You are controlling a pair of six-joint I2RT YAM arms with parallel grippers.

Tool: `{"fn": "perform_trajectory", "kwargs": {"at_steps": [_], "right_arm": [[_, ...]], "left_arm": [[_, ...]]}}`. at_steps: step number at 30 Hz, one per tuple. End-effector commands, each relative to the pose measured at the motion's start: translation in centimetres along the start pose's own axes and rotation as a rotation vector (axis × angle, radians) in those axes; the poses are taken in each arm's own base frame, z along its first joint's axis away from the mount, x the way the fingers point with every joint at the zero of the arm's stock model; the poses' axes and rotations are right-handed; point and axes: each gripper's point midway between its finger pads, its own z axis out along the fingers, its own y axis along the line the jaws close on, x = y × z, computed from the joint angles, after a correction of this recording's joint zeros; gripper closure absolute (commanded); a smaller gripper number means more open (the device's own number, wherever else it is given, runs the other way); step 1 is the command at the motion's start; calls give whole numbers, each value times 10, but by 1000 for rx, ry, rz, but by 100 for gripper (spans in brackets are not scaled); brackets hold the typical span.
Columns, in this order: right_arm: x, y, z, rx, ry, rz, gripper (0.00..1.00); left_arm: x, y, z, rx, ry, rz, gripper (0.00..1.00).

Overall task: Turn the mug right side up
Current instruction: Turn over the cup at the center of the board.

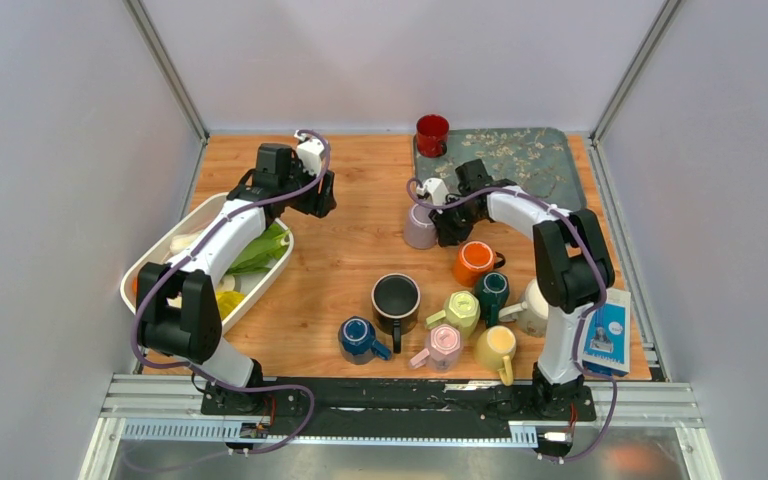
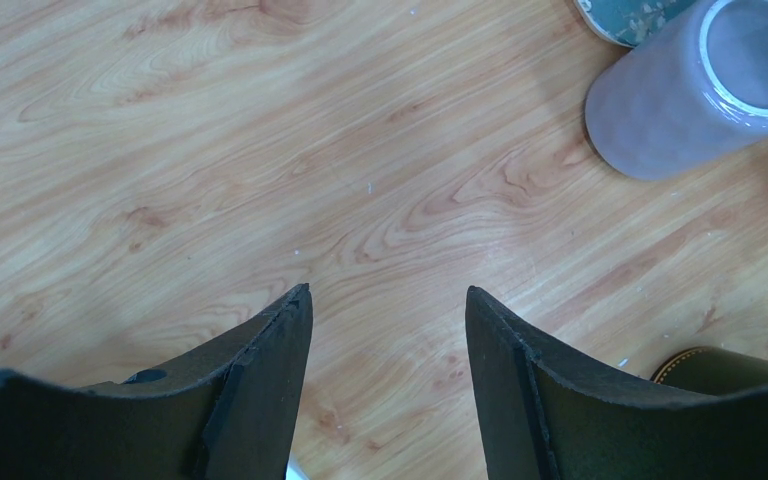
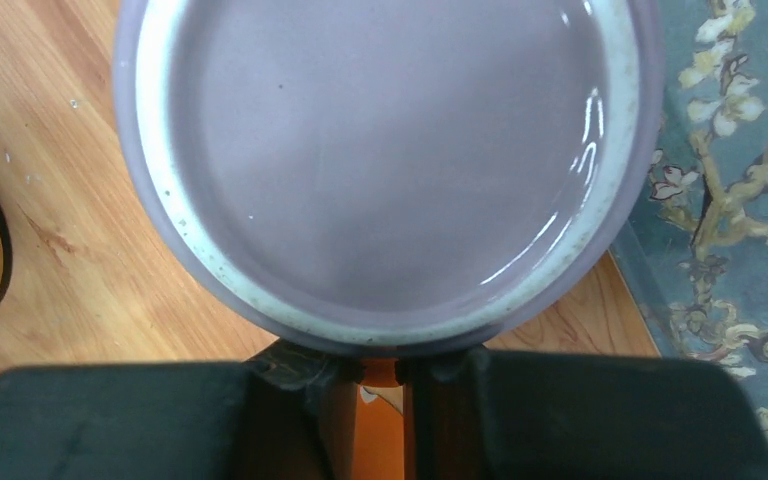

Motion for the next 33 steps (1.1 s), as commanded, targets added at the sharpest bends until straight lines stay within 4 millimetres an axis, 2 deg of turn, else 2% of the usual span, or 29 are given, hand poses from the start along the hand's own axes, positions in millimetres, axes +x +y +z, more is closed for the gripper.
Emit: {"fn": "perform_trajectory", "kwargs": {"at_steps": [1,3,4,12,14,15,16,18,19,22,24,27,30,33], "right_arm": [[-25,-3,-4,-4,-62,2,91],[-40,-1,-12,-21,-88,28,99],[-47,1,-16,-37,-102,49,100],[-106,29,-39,-275,-213,134,100],[-125,30,-45,-311,-263,141,100],[-135,30,-48,-323,-281,153,100],[-146,26,-50,-322,-297,166,100],[-166,22,-54,-348,-339,177,100],[-176,23,-58,-377,-364,185,100],[-200,34,-71,-551,-441,244,100],[-207,40,-77,-710,-465,338,100],[-213,46,-86,-901,-491,354,100],[-210,59,-91,-1074,-377,458,100],[-204,76,-91,-1153,-313,437,100]], "left_arm": [[-22,-10,-12,35,-75,49,35],[-25,-16,-16,70,-106,103,35],[-30,-19,-22,82,-140,131,35],[-49,-29,-34,67,-305,402,29],[-53,-34,-36,50,-329,453,29],[-64,-41,-42,35,-375,481,28],[-68,-35,-44,-19,-398,499,26],[-75,-45,-51,-40,-448,585,24],[-79,-53,-57,-39,-473,623,23],[-78,-60,-61,-69,-518,770,22],[-81,-65,-65,-83,-563,850,24],[-86,-70,-69,-106,-623,1013,26],[-96,-69,-69,-165,-669,1152,26],[-105,-67,-67,-218,-704,1238,26]]}}
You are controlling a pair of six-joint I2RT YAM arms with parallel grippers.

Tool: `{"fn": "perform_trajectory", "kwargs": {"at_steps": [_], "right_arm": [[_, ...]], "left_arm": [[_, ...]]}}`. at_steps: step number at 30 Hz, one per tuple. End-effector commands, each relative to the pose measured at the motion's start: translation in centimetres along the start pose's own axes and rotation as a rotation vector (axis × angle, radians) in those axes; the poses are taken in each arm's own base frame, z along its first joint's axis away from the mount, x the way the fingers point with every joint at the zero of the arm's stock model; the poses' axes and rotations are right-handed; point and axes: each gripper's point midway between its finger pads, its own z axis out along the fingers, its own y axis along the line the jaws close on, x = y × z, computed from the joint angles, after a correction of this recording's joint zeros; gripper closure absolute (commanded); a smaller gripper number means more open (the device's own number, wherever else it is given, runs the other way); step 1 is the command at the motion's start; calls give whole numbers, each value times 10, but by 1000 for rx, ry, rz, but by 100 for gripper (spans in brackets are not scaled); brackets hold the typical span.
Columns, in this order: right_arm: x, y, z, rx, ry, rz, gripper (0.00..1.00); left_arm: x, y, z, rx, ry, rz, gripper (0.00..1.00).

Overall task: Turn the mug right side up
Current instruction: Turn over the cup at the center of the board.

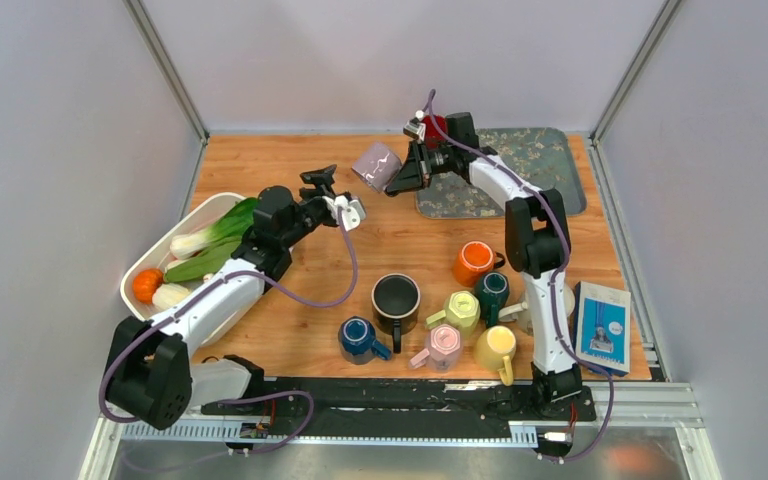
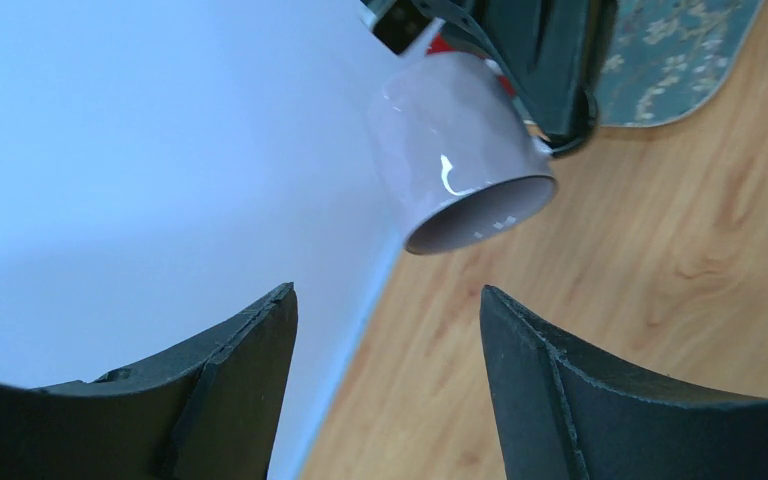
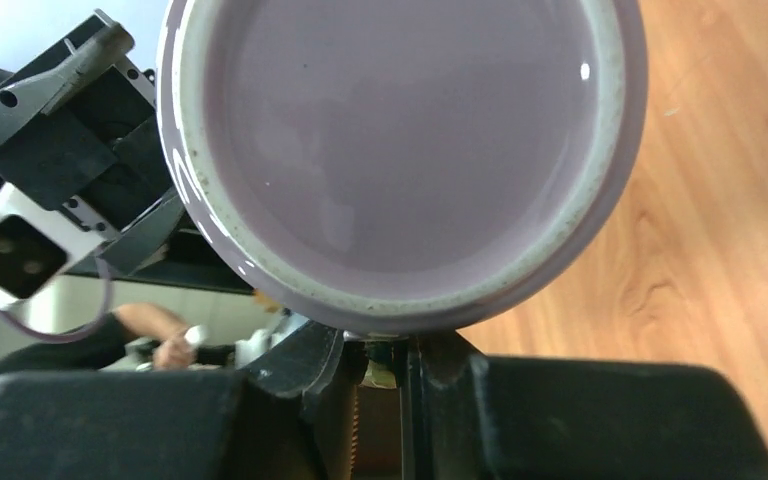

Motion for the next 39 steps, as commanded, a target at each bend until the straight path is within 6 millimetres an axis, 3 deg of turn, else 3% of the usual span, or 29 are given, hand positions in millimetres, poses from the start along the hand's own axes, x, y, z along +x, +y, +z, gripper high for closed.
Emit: {"fn": "perform_trajectory", "kwargs": {"at_steps": [1,11,16,17,21,27,35,39], "right_arm": [[16,63,-1,-263,195,27,100],[12,74,-3,-257,208,81,100],[13,81,-3,-257,216,163,100],[14,82,-3,-257,216,184,100],[14,87,-5,-256,217,209,100],[13,92,-5,-257,218,211,100],[13,91,-3,-258,223,214,100],[12,92,-2,-260,223,202,100]], "left_arm": [[-24,31,10,-109,-111,265,26],[-10,24,31,-87,-96,353,26],[-4,36,45,-150,-79,380,27],[-4,46,46,-190,-68,401,28],[11,62,51,-272,4,425,31],[26,63,54,-303,29,349,40],[15,48,63,-187,-29,147,64],[12,56,63,-214,-31,85,98]]}}
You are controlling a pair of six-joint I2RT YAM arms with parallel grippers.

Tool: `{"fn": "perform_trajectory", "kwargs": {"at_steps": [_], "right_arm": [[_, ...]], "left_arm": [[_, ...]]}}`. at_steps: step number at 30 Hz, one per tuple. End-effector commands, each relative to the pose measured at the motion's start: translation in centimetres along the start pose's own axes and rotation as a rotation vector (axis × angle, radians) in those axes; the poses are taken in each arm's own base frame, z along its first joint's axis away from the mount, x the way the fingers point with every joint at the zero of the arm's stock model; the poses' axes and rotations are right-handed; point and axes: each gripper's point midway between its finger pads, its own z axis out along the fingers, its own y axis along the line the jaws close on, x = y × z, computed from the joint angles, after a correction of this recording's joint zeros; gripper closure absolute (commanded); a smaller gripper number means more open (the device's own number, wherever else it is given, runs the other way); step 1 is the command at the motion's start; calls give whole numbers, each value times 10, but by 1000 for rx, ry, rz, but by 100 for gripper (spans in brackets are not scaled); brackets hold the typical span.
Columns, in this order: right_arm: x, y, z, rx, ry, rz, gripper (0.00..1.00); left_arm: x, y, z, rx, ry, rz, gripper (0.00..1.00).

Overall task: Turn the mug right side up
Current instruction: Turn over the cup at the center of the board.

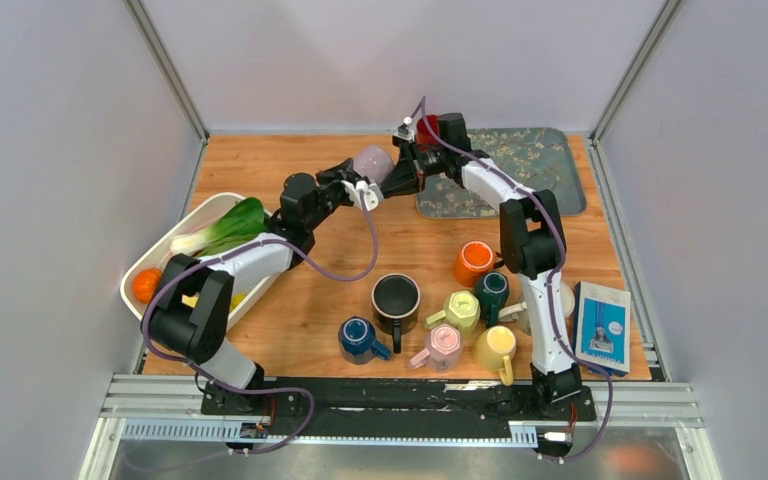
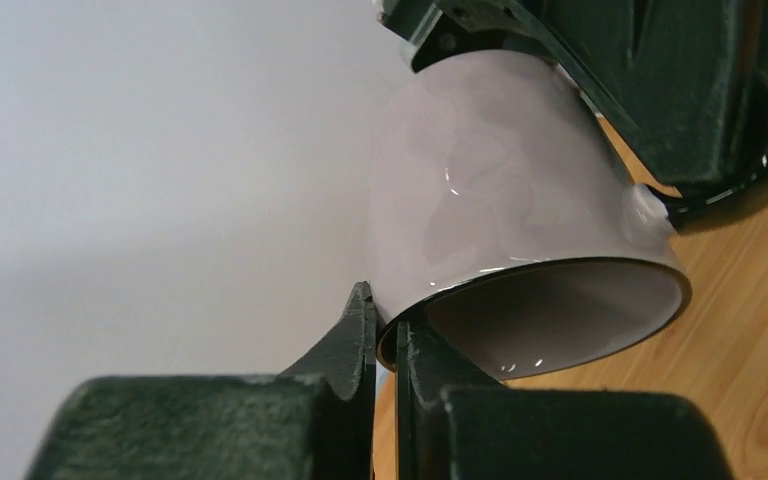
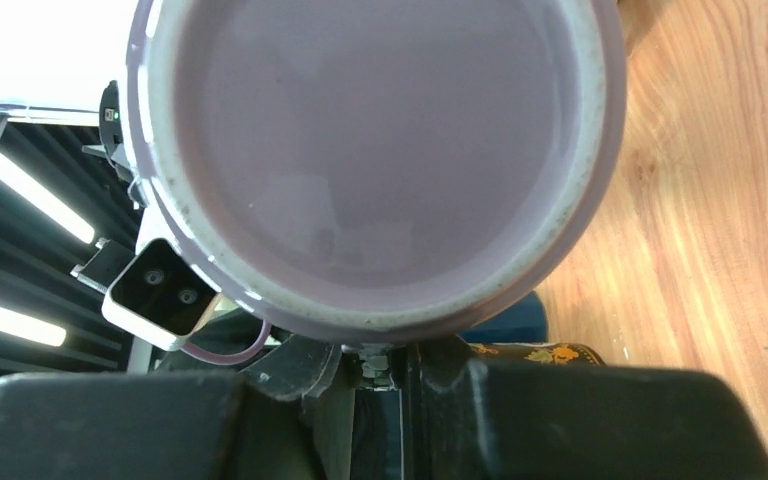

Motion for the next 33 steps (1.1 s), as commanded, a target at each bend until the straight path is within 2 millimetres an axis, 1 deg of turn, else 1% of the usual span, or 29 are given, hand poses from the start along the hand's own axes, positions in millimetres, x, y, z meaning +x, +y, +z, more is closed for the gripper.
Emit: {"fn": "perform_trajectory", "kwargs": {"at_steps": [1,3,6,7,8,9,10,11,12,13,14,15,16,17,18,19,20,21,22,23,24,25,28,29,30,31,32,33], "right_arm": [[23,62,-7,-108,151,-125,96],[22,63,-7,-107,150,-139,82],[20,61,-10,-102,137,-167,65],[17,60,-13,-96,124,-177,59],[14,59,-16,-88,107,-193,53],[11,58,-20,-78,86,-203,47],[9,57,-22,-70,70,-203,41],[4,56,-26,-59,47,-226,34],[-1,55,-29,-47,21,-239,23],[-5,55,-32,-35,-2,-253,10],[-7,55,-33,-27,-17,-266,1],[-10,55,-33,-18,-33,-285,0],[-11,56,-31,-12,-42,-314,0],[-12,59,-31,-8,-47,-331,0],[-12,62,-29,-6,-50,-358,0],[-13,67,-29,0,-59,-389,0],[-14,71,-29,5,-67,-414,0],[-14,75,-31,8,-73,-432,0],[-15,77,-30,12,-80,-447,0],[-16,79,-31,17,-88,-459,0],[-17,82,-32,21,-94,-471,0],[-19,85,-33,26,-103,-487,0],[-29,99,-35,48,-138,-542,0],[-33,106,-36,65,-155,-561,0],[-38,114,-35,88,-173,-591,0],[-40,127,-32,103,-183,-634,0],[-43,143,-30,118,-202,-698,0],[-47,157,-29,141,-234,-756,0]], "left_arm": [[-25,50,-1,-123,-53,-89,99],[-25,56,0,-135,-41,-122,100],[-26,63,-2,-136,-19,-182,100],[-24,62,-3,-124,-1,-197,100],[-26,64,-6,-125,1,-218,100],[-24,60,-8,-106,22,-236,100],[-27,63,-13,-110,22,-266,100],[-24,57,-16,-85,44,-287,100],[-27,59,-21,-82,43,-318,100],[-24,53,-24,-50,68,-336,100],[-24,48,-29,-20,86,-364,100],[-27,50,-33,-17,89,-378,100],[-25,44,-37,12,119,-415,100],[-26,45,-41,21,130,-434,100],[-24,39,-45,55,162,-480,100],[-24,38,-48,67,172,-500,100],[-22,31,-54,106,208,-545,100],[-21,30,-57,115,221,-564,100],[-20,23,-62,144,244,-601,100],[-21,23,-65,150,249,-615,100],[-21,17,-68,175,260,-637,100],[-21,16,-70,180,266,-654,100],[-24,11,-74,218,281,-696,100],[-22,10,-75,226,290,-714,100],[-26,11,-76,246,293,-726,100],[-23,6,-77,266,314,-744,100],[-28,10,-77,279,312,-752,100],[-25,7,-76,291,328,-768,100]]}}
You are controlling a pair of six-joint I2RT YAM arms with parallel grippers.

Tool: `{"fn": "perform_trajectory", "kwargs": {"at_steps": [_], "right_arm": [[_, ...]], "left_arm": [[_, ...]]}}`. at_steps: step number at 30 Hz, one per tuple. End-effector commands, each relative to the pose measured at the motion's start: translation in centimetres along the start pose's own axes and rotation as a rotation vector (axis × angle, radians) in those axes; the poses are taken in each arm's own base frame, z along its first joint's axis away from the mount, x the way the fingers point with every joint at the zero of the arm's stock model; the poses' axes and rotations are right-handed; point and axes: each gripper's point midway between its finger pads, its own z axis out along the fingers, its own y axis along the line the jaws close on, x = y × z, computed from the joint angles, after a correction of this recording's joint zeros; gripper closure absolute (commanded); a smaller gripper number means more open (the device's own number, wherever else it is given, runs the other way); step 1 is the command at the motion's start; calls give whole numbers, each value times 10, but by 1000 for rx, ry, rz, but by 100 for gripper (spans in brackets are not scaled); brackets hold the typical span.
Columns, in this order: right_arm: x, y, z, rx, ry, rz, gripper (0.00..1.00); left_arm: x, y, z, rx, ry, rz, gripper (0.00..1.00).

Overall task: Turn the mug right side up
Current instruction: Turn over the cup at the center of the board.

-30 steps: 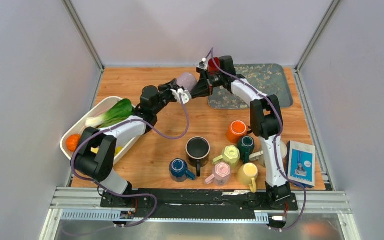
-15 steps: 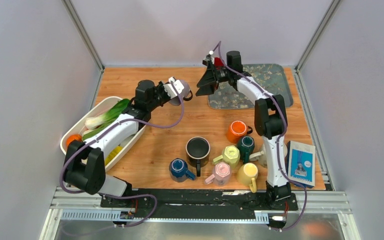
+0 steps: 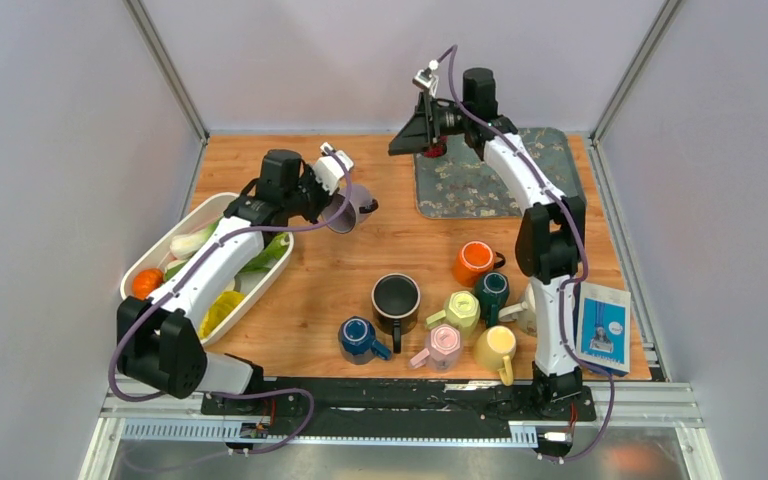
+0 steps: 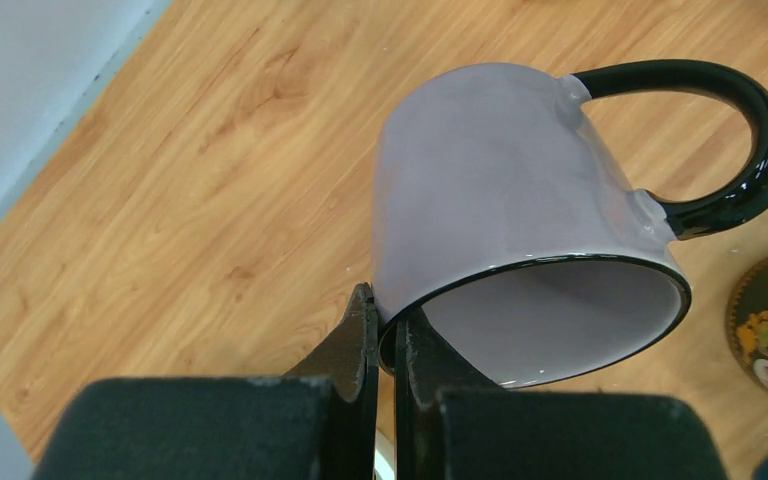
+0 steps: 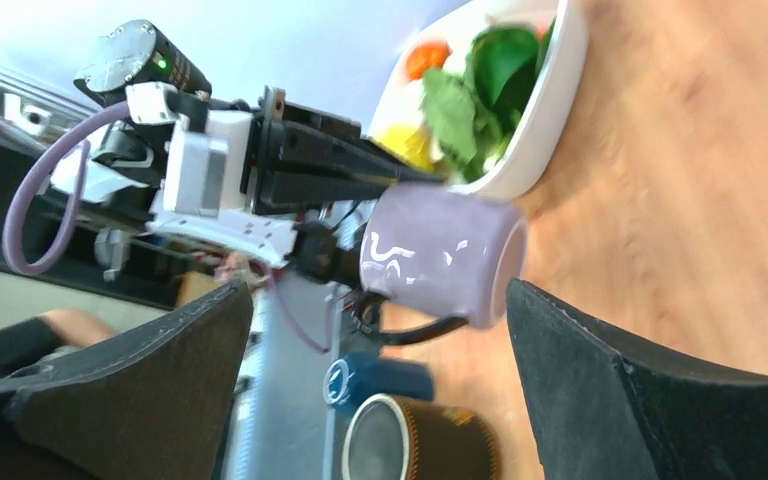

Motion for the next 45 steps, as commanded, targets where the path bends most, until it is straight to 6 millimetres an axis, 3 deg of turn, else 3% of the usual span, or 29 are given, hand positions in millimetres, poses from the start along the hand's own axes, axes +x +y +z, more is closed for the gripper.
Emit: {"fn": "perform_trajectory", "kwargs": {"at_steps": [1,4,7,11,17,20,23,26,35,41,45], "right_arm": [[-55,74,0,113,-128,-382,0],[-83,78,-15,305,-252,-603,0],[-85,75,-27,413,-227,-924,0],[-57,66,-30,457,-111,-1218,0],[0,43,-17,502,181,-1544,0],[29,23,-8,502,345,-1586,5],[58,-7,1,577,516,-1560,17],[77,-20,8,562,550,-1491,22],[69,-61,21,589,652,-1520,26],[60,-84,44,625,714,-1552,28],[61,-92,54,598,759,-1596,39]], "left_arm": [[-48,6,-19,43,-80,-79,100],[-46,4,-13,77,-36,-120,100],[-47,6,-9,88,0,-156,100],[-44,14,3,76,64,-226,100],[-34,12,25,119,159,-294,100],[-33,10,32,133,171,-322,100],[-28,6,39,150,188,-347,100],[-18,3,43,153,215,-369,100],[-17,2,52,157,230,-403,100],[-16,-1,57,177,243,-427,100],[-18,-2,59,185,237,-434,100]]}}
